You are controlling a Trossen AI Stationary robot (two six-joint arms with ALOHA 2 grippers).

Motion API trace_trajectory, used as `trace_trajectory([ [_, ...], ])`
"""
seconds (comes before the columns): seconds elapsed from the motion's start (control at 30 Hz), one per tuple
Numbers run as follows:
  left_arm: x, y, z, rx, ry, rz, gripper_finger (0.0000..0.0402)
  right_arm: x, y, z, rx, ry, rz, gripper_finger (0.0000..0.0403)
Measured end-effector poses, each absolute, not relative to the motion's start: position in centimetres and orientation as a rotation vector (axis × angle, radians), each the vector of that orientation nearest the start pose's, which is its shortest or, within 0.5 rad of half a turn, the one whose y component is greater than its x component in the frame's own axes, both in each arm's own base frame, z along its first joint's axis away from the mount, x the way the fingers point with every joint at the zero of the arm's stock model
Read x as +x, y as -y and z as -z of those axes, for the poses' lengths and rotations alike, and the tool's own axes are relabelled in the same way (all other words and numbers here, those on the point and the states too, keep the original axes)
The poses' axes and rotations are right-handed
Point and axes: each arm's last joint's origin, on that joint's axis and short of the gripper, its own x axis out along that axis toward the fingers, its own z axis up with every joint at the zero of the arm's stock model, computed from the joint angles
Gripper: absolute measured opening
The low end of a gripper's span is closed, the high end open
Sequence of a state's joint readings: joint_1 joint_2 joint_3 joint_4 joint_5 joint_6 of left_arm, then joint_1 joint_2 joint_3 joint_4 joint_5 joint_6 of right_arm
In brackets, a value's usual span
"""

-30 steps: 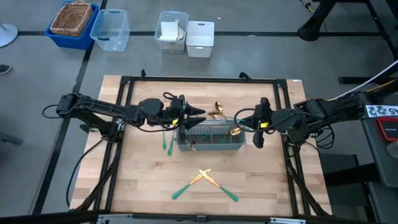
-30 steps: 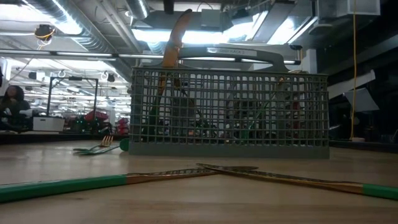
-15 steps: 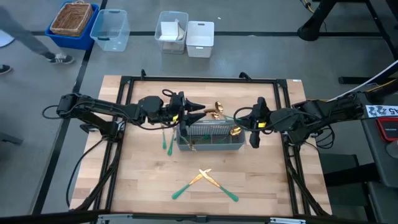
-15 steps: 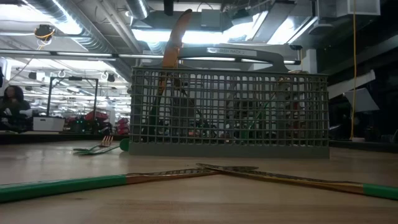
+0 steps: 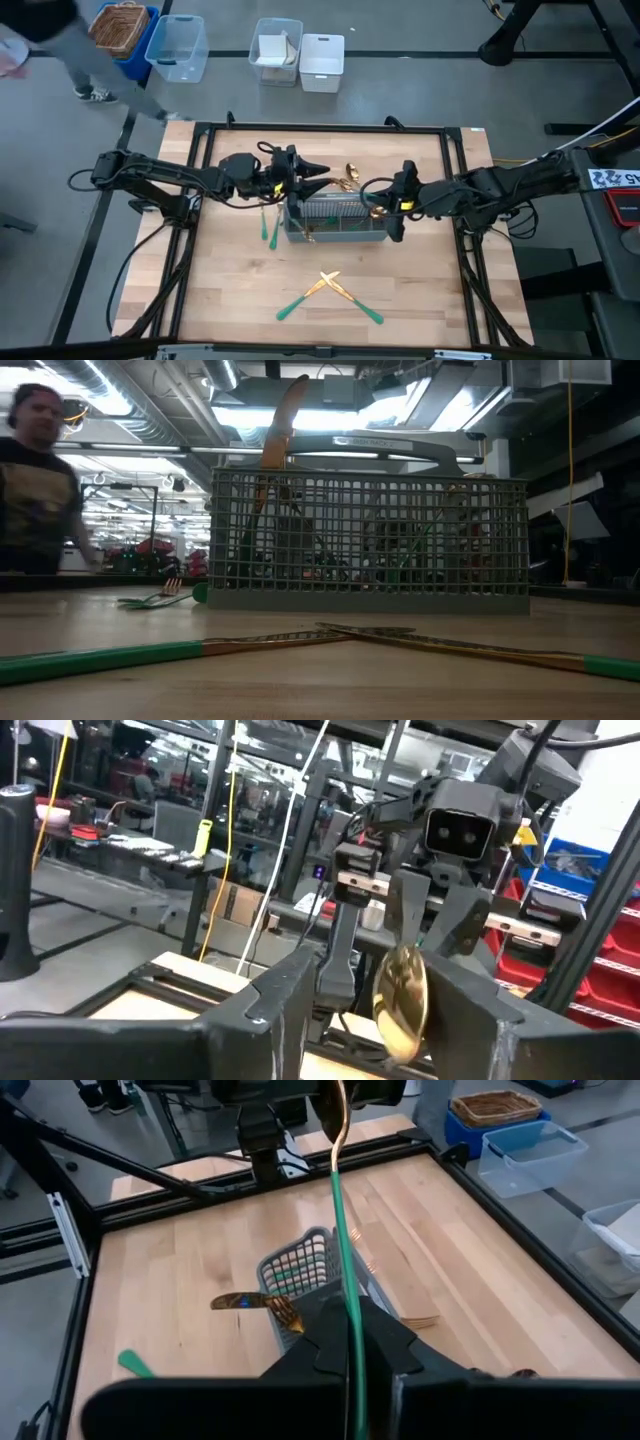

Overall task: Sort silverware
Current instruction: Put the green spoon into the gray utensil holder

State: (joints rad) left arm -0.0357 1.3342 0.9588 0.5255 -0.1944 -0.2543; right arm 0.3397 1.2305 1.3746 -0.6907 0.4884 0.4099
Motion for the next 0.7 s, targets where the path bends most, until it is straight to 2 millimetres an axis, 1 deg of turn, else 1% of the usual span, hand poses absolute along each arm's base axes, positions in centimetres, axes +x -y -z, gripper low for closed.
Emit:
trace_trajectory([
  [0.2,30.34,0.52,-33.84,-0.259,0.146,-0.142,0.0154,24.13,-7.08,-39.67,0.186,-0.452,0.244,0.0010],
  [0.3,30.37,0.62,-33.63,-0.227,0.122,-0.143,0.0142,24.24,-7.12,-39.90,0.196,-0.429,0.240,0.0008],
  [0.4,30.37,0.64,-33.59,-0.201,0.115,-0.144,0.0112,24.29,-7.13,-39.88,0.196,-0.429,0.240,0.0008],
  [0.6,30.36,0.66,-33.66,-0.187,0.121,-0.141,0.0026,24.29,-7.10,-39.88,0.194,-0.427,0.245,0.0010],
  [0.63,30.36,0.66,-33.66,-0.189,0.121,-0.142,0.0015,24.29,-7.10,-39.87,0.191,-0.428,0.245,0.0009],
  [0.7,30.36,0.66,-33.68,-0.194,0.124,-0.141,0.0009,24.29,-7.10,-39.88,0.191,-0.427,0.245,0.0010],
])
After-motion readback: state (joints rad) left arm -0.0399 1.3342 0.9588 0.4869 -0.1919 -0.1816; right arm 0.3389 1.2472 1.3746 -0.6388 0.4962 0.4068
